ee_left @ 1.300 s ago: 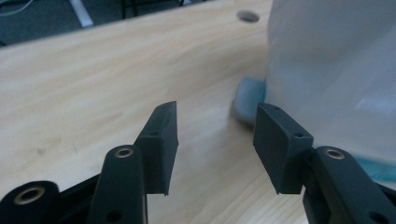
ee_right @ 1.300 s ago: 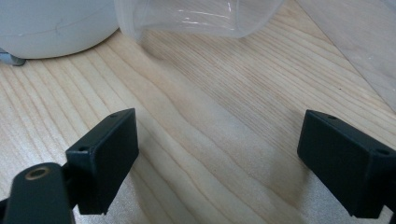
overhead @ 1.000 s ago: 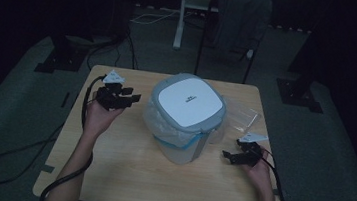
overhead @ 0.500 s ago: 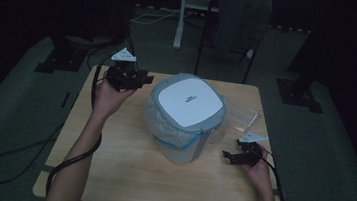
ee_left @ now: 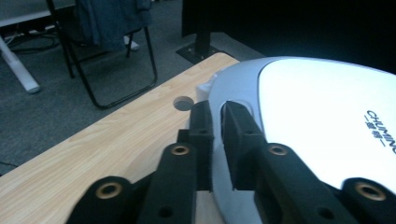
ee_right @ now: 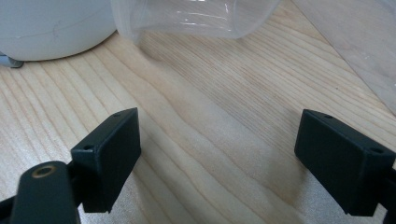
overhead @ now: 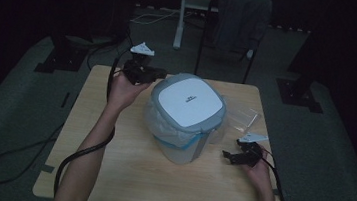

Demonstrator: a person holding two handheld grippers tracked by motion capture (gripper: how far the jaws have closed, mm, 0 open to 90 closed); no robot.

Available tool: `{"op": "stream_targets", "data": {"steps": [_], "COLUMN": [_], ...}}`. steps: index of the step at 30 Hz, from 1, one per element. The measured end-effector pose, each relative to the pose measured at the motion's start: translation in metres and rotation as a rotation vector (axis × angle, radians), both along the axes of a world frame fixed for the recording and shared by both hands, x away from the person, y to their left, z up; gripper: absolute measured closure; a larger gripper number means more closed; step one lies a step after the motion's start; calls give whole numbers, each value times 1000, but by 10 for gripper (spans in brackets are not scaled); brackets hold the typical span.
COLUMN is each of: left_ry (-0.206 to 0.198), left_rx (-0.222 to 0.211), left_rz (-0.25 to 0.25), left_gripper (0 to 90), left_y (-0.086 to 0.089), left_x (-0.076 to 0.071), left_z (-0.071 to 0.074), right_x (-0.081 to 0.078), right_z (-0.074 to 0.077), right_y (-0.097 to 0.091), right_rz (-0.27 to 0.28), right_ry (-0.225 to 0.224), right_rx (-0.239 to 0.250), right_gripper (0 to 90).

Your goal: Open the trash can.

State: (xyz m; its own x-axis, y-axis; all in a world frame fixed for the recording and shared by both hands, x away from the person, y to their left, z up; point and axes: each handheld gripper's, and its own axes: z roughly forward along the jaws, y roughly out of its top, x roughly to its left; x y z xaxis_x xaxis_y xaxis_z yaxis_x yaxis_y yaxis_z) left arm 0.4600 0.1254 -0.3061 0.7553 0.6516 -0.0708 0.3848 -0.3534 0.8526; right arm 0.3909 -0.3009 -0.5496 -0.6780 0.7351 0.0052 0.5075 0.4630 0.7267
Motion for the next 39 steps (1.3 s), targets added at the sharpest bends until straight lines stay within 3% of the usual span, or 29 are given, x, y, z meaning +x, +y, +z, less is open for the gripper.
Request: {"op": "stream_targets", "data": {"steps": [5,9,12,19,21,22,28,33,39], "left_ry": [22,26,47,69,59,63,52,27,25], "left_rx": [-3,7,-22,-42,-26,-38,-44,-72,-83], "left_rz": [-44,-43,-46,-51,-36,-37,-2,48,111], "left_gripper": [900,900,900,900,900,900,760,717,688], "left_y": [-9,-11,-8,-5,-6,-5,2,20,44], "left_x": [3,3,7,9,9,9,6,0,-8], "left_z": [-3,-4,-7,-10,-10,-10,-9,-6,-10], "right_x": [0,0,0,0,0,0,0,0,-1], "right_z": [0,0,0,0,0,0,0,0,0], "right_y": [0,0,0,0,0,0,0,0,0], "right_rz": [0,0,0,-1,-1,-1,-1,-1,-5], "right_ry": [0,0,0,1,2,1,2,2,1], "right_rx": [0,0,0,0,1,0,1,1,-1], "right_gripper": [135,135,135,135,135,135,135,135,136]}}
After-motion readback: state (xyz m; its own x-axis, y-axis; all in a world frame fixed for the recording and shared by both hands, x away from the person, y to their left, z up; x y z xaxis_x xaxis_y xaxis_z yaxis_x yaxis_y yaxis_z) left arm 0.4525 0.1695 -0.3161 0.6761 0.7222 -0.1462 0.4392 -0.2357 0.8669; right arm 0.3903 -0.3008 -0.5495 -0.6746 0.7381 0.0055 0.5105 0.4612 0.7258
